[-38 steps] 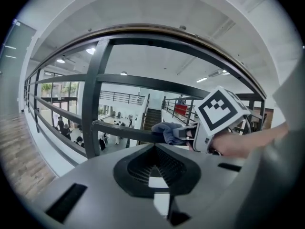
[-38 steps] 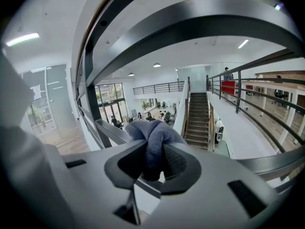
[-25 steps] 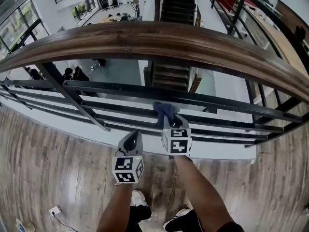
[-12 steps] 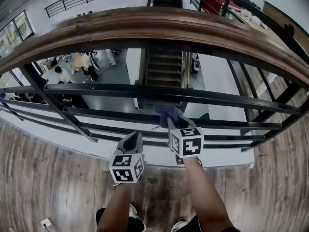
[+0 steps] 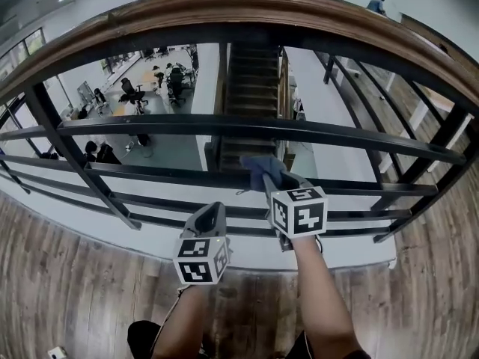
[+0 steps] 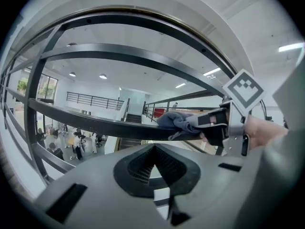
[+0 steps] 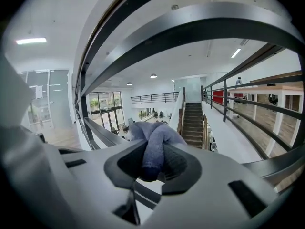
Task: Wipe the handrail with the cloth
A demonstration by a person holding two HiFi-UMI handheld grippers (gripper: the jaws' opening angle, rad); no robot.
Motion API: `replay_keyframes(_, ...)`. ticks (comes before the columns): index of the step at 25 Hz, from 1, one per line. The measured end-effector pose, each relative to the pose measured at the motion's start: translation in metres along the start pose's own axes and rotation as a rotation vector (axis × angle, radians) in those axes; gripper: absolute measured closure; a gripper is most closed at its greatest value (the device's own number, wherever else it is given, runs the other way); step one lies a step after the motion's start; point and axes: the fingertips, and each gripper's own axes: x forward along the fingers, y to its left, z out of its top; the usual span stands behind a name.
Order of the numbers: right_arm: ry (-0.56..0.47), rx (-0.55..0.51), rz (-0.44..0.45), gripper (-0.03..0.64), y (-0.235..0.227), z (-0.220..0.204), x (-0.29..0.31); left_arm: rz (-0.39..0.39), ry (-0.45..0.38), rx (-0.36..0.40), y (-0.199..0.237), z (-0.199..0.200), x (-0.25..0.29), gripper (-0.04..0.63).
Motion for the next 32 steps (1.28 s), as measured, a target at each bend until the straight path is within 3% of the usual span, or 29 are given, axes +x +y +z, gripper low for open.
replay_keyframes(8, -0.013, -0.013, -0.053, 0.537, -0.057, -0.013, -0.038, -0.037, -0.055, 0.028, -0.048, 0.008, -0.002, 0.594)
replay_keyframes(21, 0.0, -0.013, -0.202, 0.537, -0.175, -0.035, -0.106, -0.128, -0.054, 0.107, -0.13, 0.015, 0.004, 0.594)
replay_keyframes(32, 0.017, 0.036, -0.406, 0.537, -0.33, -0.057, -0.186, -0.196, -0.04, 0.111, -0.179, -0.001, 0.015, 0.594)
